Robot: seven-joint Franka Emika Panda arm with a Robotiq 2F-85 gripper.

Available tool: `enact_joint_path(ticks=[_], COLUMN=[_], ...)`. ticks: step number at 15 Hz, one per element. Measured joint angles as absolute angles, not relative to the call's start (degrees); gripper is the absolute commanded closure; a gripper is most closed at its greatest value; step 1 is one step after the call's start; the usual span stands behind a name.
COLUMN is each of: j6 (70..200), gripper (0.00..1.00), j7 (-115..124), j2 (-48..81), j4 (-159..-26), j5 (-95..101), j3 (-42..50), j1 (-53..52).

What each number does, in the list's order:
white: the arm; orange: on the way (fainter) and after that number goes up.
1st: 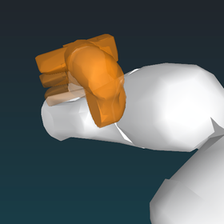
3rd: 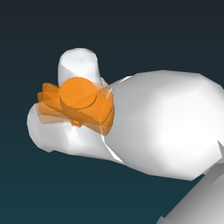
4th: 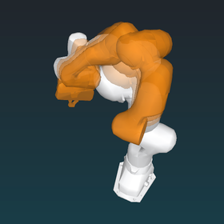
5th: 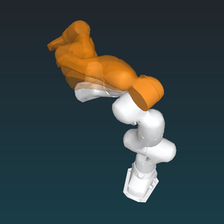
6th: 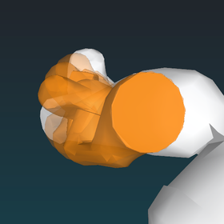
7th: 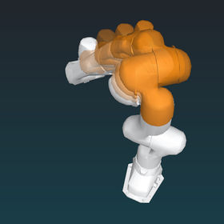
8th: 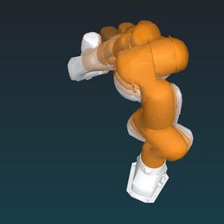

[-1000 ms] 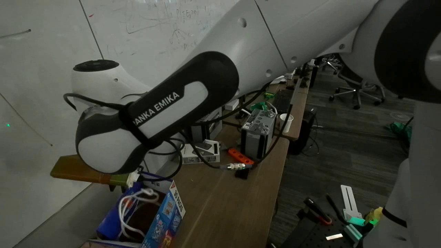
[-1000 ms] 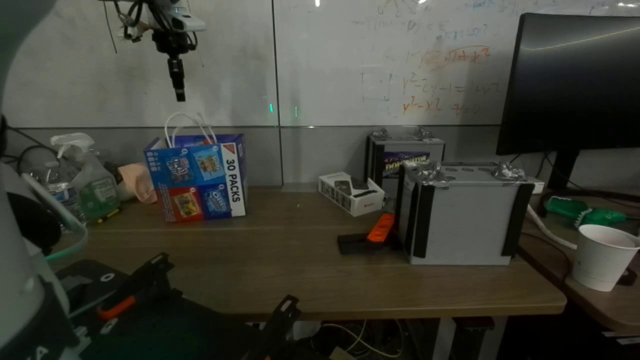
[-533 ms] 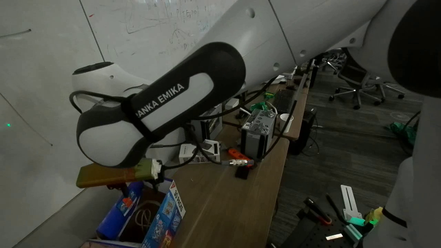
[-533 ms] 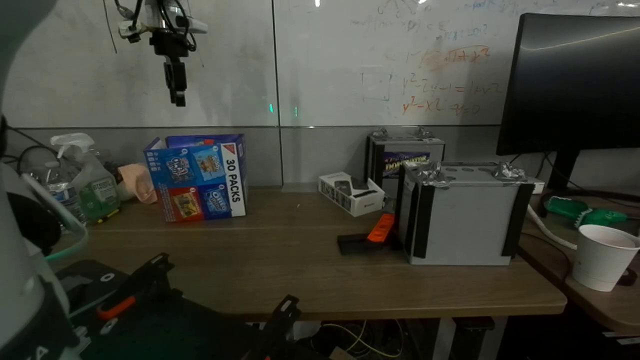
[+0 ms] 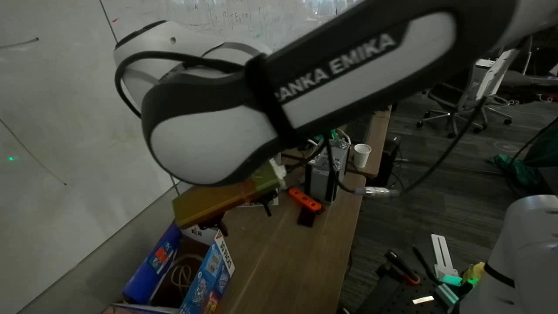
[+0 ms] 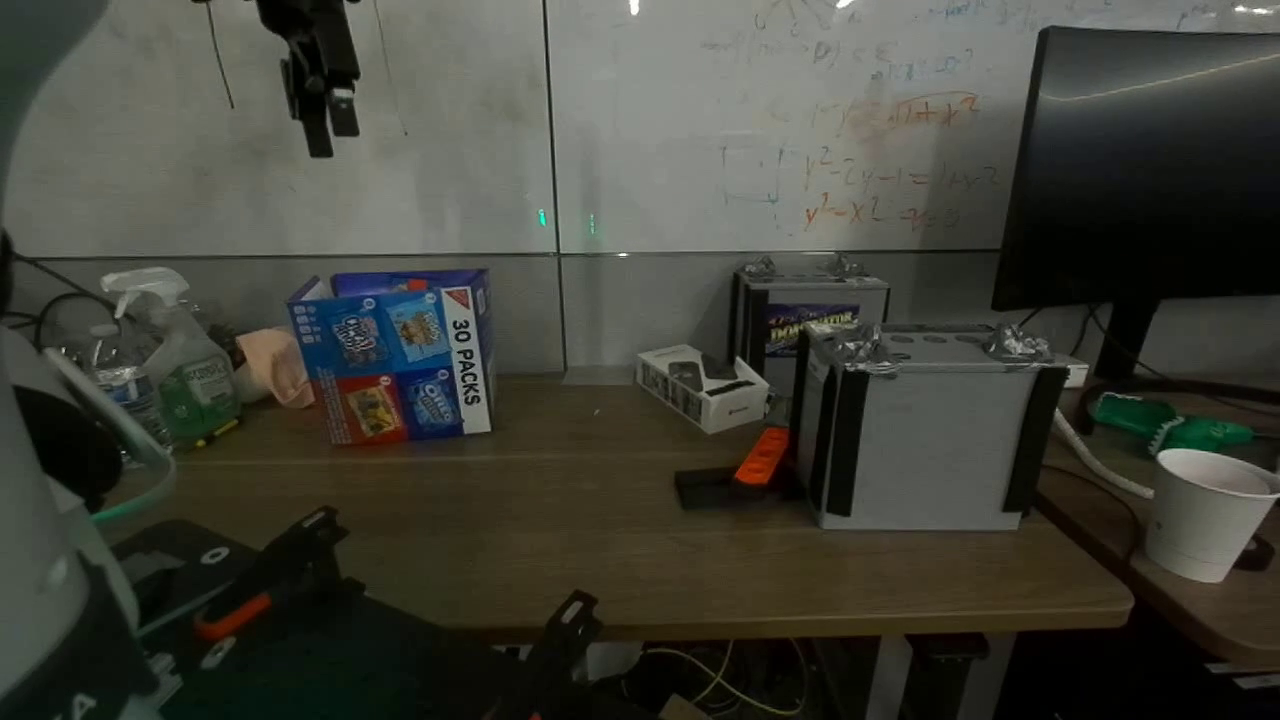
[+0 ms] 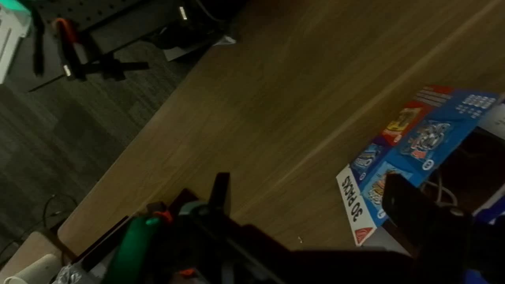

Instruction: Put the white ropes in the blue box

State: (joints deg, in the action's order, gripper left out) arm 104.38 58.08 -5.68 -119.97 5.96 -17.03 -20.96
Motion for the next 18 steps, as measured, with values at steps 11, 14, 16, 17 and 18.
enact_joint_path(ticks=[11,14,16,17,18], j6=[103.59,102.51,101.58,99.49,97.38], gripper=[0.0,0.0,0.0,0.0,0.0], j7=[40.19,38.31,34.47,29.93,25.86], j2=[-41.69,-51.36,-57.26,-59.78,-61.92], j4=[-142.08,-144.82,-147.23,-148.44,-149.67], j5=[4.97,2.98,2.87,2.99,3.0], j3=[-5.34,-3.51,-3.23,-2.99,-2.88], j1=[-19.08,-11.09,-6.37,-5.12,-4.41])
